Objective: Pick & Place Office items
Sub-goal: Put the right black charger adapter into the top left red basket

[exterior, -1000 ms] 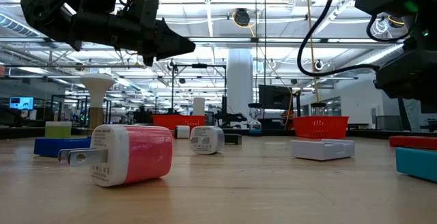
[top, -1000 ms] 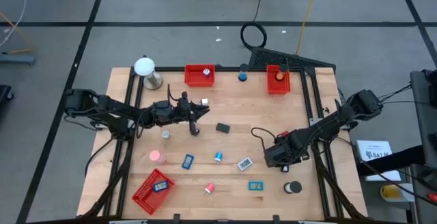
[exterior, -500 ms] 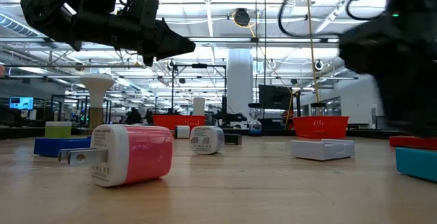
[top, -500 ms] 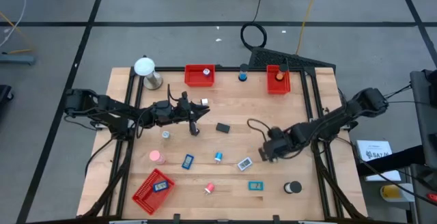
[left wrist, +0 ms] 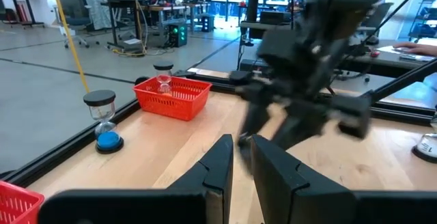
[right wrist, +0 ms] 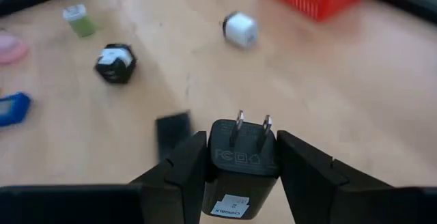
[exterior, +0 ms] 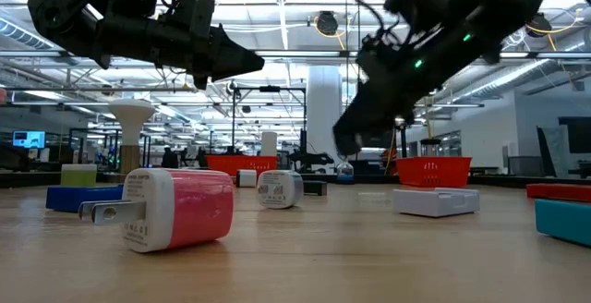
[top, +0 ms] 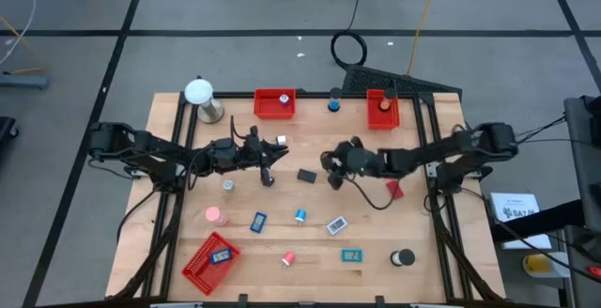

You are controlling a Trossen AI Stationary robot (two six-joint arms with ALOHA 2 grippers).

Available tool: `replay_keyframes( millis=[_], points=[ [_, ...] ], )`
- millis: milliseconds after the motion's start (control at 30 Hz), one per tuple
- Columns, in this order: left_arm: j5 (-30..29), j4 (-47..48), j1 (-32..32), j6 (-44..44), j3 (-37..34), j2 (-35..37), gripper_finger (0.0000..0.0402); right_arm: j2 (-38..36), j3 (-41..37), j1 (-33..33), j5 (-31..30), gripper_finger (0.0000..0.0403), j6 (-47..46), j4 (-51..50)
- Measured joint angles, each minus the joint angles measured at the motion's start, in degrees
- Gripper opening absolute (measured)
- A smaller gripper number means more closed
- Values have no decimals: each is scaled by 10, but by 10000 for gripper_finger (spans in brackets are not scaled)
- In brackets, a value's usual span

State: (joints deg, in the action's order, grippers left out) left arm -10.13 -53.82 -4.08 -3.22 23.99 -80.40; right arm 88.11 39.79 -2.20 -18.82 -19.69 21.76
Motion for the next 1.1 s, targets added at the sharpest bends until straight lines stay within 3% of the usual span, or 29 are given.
replay_keyframes(
  millis=[267, 467, 667, 1100],
  points=[
    [0, 0, 0, 0, 0, 0, 51, 138, 1, -87, 57, 145, 187, 290],
    [0, 0, 0, 0, 0, 0, 51, 230, 1, -132, 87, 144, 236, 391],
    [0, 0, 0, 0, 0, 0, 51, 275, 7, -139, 101, 148, 224, 441],
    [0, 0, 0, 0, 0, 0, 51, 347, 95, -142, 116, 151, 250, 420]
  ],
)
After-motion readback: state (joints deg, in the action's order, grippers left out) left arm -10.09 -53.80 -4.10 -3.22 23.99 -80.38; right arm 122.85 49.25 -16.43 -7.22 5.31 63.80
